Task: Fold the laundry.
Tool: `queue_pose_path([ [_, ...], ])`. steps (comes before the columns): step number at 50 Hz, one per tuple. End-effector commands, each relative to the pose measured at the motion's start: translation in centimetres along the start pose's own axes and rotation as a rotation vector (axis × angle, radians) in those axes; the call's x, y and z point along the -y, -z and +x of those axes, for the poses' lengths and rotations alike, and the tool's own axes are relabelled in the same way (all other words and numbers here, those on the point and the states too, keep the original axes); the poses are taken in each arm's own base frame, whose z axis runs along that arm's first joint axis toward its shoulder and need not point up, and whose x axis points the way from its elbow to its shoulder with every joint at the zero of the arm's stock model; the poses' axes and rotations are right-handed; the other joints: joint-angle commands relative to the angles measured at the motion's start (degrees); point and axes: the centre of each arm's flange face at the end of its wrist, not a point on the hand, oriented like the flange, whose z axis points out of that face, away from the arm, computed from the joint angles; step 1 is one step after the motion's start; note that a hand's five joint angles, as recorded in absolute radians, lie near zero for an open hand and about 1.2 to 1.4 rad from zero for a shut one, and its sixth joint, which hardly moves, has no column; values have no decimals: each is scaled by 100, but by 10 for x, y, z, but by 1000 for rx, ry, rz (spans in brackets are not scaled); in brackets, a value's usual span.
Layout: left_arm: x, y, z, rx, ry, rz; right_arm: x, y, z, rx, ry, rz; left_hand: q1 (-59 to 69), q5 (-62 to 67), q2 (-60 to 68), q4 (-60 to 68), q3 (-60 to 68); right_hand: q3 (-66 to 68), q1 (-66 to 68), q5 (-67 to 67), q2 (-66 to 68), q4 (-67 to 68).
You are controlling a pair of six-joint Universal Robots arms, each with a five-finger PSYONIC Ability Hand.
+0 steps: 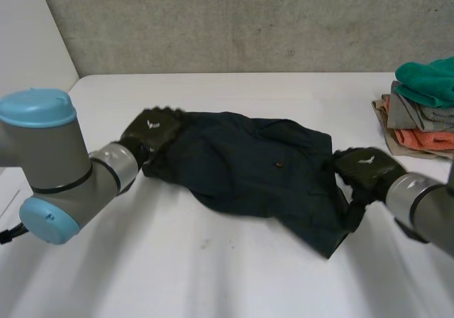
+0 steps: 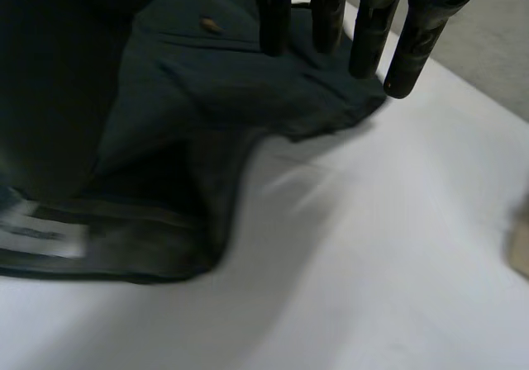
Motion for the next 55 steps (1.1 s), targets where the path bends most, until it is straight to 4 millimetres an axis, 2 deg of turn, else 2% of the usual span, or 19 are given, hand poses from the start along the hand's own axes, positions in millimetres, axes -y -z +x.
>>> queue_pose_path([
  [1,-46,-20,6,-26,-85,-82,-11,-2,-44,75,-41,76,465,303,371,376,332,-203,-218,-358,-272,-368],
  [4,-54,-30,9,-27,-95,-73,-19,-9,-54,91,-41,64,1103,941,1009,1014,969,-203,-218,-358,-272,-368],
  [8,-55,-40,8,-8,-108,-37,-28,-20,-56,55,-29,39,3537,3375,3444,3448,3404,252,237,96,183,87],
  [9,-50,-43,7,6,-119,-5,-29,-24,-53,16,-28,40,5459,5297,5366,5370,5326,2657,2643,2502,2588,2493],
  [10,-47,-45,7,13,-125,13,-28,-25,-50,-6,-28,49,6511,6349,6417,6422,6377,4080,4066,3925,4011,3916],
  [12,-44,-47,7,29,-132,41,-23,-30,-42,-71,-27,99,6906,6744,6812,6817,6773,6786,6772,6631,6717,6621],
  [16,-24,-42,6,92,-148,93,0,-24,-34,-115,6,220,6906,6744,6813,6817,6773,6797,6782,6642,6728,6632],
  [23,69,17,-2,203,-173,295,65,25,-13,-221,119,436,6906,6744,6813,6817,6773,6797,6782,6642,6728,6632],
  [24,93,36,-5,225,-176,361,82,39,-8,-242,140,487,6906,6744,6813,6817,6773,6797,6782,6642,6728,6632],
  [27,126,64,-8,251,-157,461,106,67,-4,-253,163,539,6906,6744,6813,6817,6773,6797,6782,6642,6728,6632],
  [28,143,80,-8,253,-136,516,124,88,0,-258,169,576,6906,6744,6813,6817,6773,6797,6782,6642,6728,6632],
  [32,171,114,-7,238,-82,586,155,123,5,-240,186,623,6906,6744,6813,6817,6773,6797,6782,6642,6728,6632],
  [36,180,125,-7,214,-58,591,168,135,9,-229,194,637,6906,6744,6813,6817,6773,6797,6782,6642,6728,6632],
  [39,175,118,-5,195,-57,572,165,124,15,-231,191,615,6906,6744,6813,6817,6773,6797,6782,6642,6728,6632],
  [42,152,90,-6,179,-49,487,149,83,20,-199,167,516,6906,6744,6813,6817,6773,6797,6782,6642,6728,6632],
  [43,145,81,-6,176,-46,463,138,61,19,-175,157,459,6906,6744,6813,6817,6773,6797,6782,6642,6728,6632],
  [47,115,36,-8,167,-33,388,107,10,10,-111,136,323,6906,6744,6813,6817,6773,6797,6782,6642,6728,6632],
  [52,69,-30,-17,174,-50,311,78,-37,-3,-70,76,255,6906,6744,6813,6817,6773,6797,6782,6642,6728,6632],
  [55,60,-48,-24,193,-87,305,72,-51,-16,-36,-13,275,6906,6744,6813,6817,6773,6720,6705,6564,6650,6555],
])
